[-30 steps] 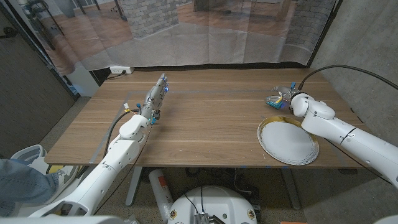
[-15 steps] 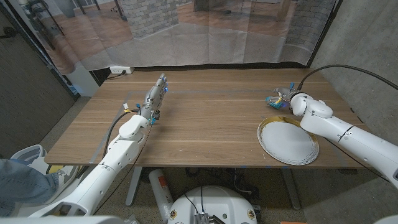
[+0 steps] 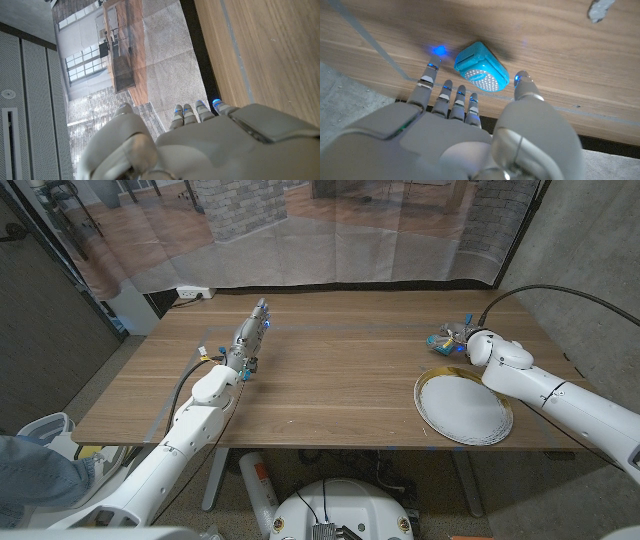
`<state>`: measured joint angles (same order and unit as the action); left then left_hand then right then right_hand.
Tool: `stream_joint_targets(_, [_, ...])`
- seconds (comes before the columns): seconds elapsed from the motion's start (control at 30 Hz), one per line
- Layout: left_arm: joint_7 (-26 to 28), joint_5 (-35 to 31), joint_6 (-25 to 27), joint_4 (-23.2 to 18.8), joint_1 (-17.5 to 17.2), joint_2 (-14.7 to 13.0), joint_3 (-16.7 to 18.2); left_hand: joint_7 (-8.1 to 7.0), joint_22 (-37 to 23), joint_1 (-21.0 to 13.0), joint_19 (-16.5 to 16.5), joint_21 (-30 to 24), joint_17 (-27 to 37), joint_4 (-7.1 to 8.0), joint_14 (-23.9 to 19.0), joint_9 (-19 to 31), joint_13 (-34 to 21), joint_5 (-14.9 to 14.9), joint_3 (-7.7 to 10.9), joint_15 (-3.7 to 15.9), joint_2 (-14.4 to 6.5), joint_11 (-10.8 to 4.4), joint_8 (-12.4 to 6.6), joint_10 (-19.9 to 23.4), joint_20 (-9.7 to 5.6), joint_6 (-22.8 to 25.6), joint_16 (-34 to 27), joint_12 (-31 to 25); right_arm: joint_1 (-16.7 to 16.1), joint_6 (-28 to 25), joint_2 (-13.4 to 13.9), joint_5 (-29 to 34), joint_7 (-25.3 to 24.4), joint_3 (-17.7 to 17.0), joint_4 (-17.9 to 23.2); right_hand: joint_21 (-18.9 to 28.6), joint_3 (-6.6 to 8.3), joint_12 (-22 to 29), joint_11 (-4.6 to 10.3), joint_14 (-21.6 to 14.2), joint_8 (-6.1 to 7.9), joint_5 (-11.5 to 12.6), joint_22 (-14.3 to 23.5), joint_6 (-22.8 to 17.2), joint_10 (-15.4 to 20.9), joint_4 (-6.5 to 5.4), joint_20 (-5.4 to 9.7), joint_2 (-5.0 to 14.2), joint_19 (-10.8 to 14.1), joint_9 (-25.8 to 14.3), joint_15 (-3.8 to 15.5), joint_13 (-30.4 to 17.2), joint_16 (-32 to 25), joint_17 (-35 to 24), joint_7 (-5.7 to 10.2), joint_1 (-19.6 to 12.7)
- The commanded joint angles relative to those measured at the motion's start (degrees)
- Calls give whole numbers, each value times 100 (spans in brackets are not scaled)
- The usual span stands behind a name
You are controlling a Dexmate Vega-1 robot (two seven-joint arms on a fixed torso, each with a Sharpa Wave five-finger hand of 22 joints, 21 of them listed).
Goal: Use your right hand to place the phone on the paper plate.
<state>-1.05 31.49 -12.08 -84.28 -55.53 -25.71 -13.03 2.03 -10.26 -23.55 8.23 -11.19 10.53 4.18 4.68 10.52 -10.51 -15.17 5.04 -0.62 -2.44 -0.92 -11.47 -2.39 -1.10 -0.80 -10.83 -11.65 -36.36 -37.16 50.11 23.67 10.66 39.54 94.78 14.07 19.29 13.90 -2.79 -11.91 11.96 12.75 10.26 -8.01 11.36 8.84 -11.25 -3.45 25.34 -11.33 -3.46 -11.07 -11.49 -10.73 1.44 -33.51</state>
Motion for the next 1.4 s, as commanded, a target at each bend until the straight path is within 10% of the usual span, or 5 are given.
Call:
stream_joint_targets(0.03, [44, 4, -8, -42, -39, -13, -1, 40, -15, -12, 28, -19, 10, -5, 3, 15, -16, -2, -23, -23, -35, -7, 9, -15, 48, 27, -8, 15, 70, 40, -58, 36, 55, 67, -150, 20, 55, 59, 4, -106, 37, 24, 20, -92, 82, -18, 33, 13, 40, -21, 29, -28, -70, -17, -1, -85])
stream_joint_targets(1.4, [40, 45, 27, -4, -55, 31, -19, 26, -16, -18, 42, -21, 12, -5, -20, 16, -17, 20, -49, -4, -46, -26, 11, -10, 74, 38, -13, 15, 97, -7, -227, 182, -169, 207, -445, 1, 262, 387, 300, -756, 157, -40, 38, -618, 1022, -8, 292, 217, 462, -30, 436, -65, -137, -57, 144, -420])
